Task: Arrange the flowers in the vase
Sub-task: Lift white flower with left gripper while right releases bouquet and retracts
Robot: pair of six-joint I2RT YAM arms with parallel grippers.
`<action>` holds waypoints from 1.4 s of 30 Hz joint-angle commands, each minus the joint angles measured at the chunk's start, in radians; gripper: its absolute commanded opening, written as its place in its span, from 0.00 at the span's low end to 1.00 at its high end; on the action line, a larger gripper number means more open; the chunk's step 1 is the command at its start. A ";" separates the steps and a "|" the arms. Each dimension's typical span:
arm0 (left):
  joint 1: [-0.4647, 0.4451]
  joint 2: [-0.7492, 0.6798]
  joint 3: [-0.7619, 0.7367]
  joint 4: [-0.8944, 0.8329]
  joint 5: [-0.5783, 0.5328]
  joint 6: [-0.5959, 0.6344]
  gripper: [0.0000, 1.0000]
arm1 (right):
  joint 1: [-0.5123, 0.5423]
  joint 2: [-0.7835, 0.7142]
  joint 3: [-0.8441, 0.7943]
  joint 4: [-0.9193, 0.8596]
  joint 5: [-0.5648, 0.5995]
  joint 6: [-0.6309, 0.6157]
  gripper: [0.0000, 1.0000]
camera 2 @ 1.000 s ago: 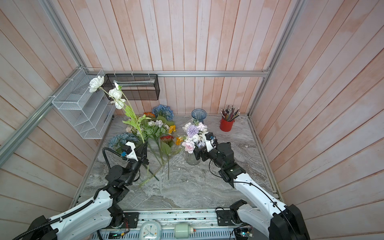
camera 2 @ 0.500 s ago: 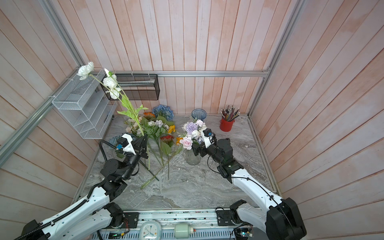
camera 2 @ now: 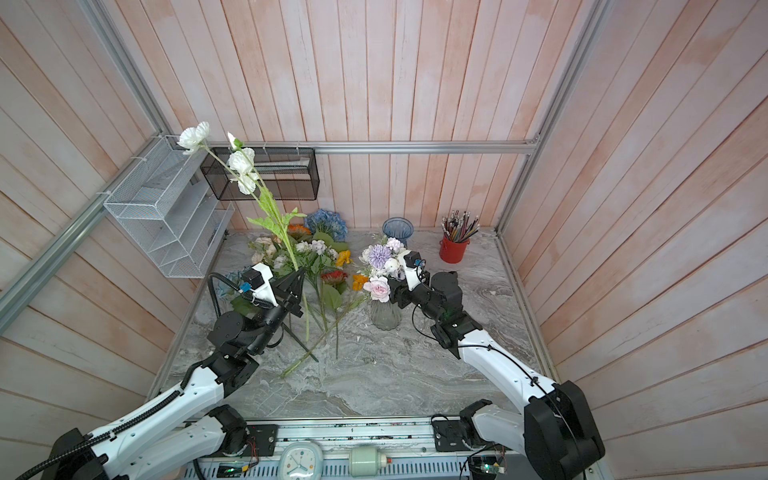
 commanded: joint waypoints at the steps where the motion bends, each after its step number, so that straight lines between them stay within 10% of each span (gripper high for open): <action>1: -0.008 0.015 0.051 0.095 0.052 -0.030 0.00 | -0.002 -0.007 0.023 0.066 -0.014 0.034 0.61; 24: -0.050 0.331 0.308 0.456 0.208 -0.159 0.00 | -0.033 -0.051 0.016 0.186 0.006 0.105 0.45; 37: -0.083 0.336 0.302 0.396 0.159 -0.124 0.00 | -0.038 -0.232 -0.012 -0.024 0.027 0.100 0.96; 42: -0.083 0.315 0.266 0.373 0.125 -0.109 0.00 | -0.037 -0.330 -0.091 -0.096 0.028 0.165 0.98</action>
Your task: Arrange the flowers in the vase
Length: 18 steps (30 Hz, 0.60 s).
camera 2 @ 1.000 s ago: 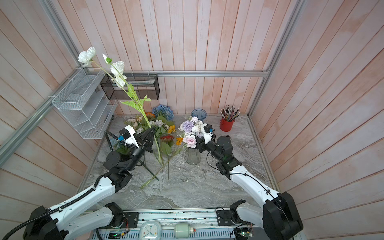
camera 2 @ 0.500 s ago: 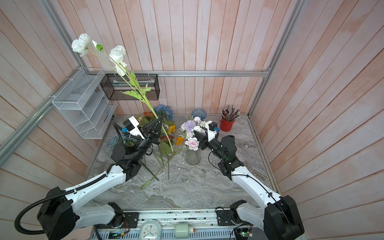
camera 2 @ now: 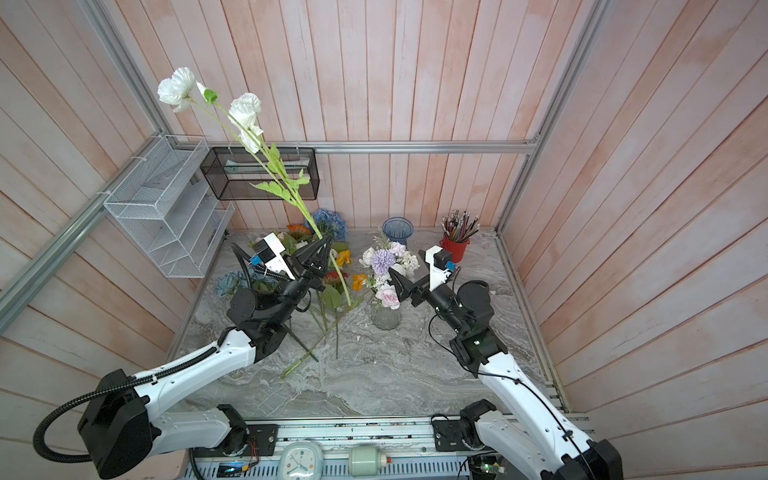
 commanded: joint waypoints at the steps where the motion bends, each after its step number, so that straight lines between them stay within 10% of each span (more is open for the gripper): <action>1: -0.002 -0.028 -0.024 -0.018 -0.036 0.030 0.00 | -0.002 -0.046 -0.067 -0.098 0.006 0.054 0.98; 18: -0.002 -0.020 -0.020 -0.055 -0.042 0.047 0.00 | 0.187 -0.142 -0.359 0.033 0.169 0.003 0.98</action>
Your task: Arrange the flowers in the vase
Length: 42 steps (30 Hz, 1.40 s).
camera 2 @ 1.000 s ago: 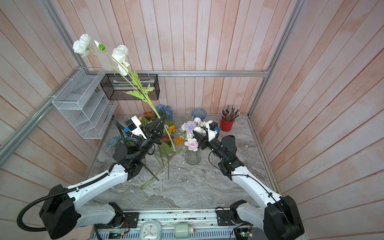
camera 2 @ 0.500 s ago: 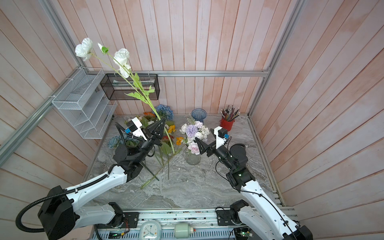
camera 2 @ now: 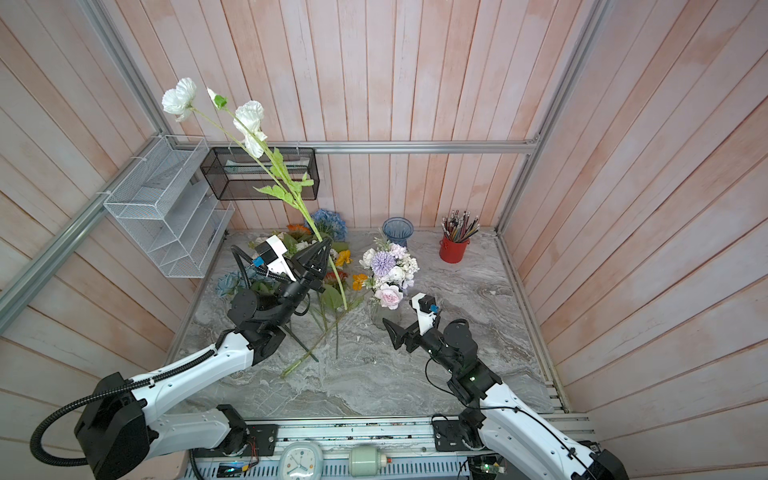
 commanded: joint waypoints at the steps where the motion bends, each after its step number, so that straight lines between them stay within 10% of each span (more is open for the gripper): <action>1: -0.002 -0.007 -0.003 -0.006 -0.013 0.025 0.00 | 0.007 0.028 -0.022 0.113 0.043 -0.030 0.98; 18: -0.003 -0.052 -0.039 -0.029 -0.026 0.022 0.00 | -0.068 0.329 0.090 0.544 0.091 -0.106 0.98; 42: -0.002 0.001 0.012 0.063 0.043 -0.041 0.00 | -0.130 0.473 0.215 0.582 0.000 -0.029 0.98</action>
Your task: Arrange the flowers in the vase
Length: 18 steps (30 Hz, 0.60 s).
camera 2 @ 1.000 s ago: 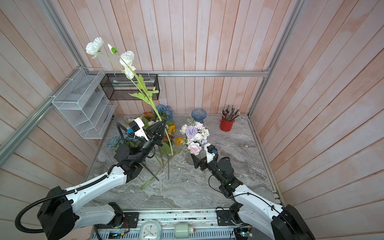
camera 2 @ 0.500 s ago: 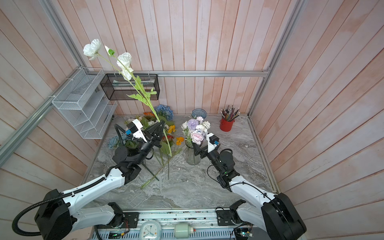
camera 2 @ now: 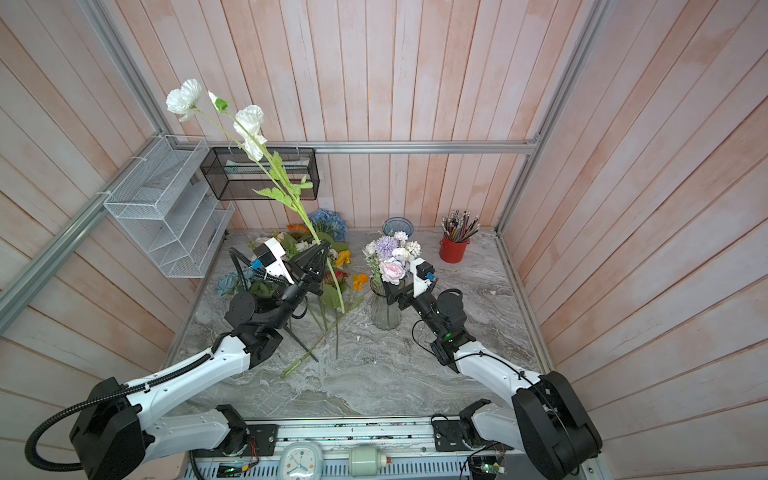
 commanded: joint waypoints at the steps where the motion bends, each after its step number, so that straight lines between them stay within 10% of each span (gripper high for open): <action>1: -0.002 0.039 0.048 0.092 0.047 -0.037 0.00 | -0.005 -0.018 0.023 0.051 0.001 0.049 0.98; 18: -0.005 0.300 0.291 0.251 0.078 -0.098 0.00 | -0.012 -0.023 -0.027 0.096 0.019 0.075 0.98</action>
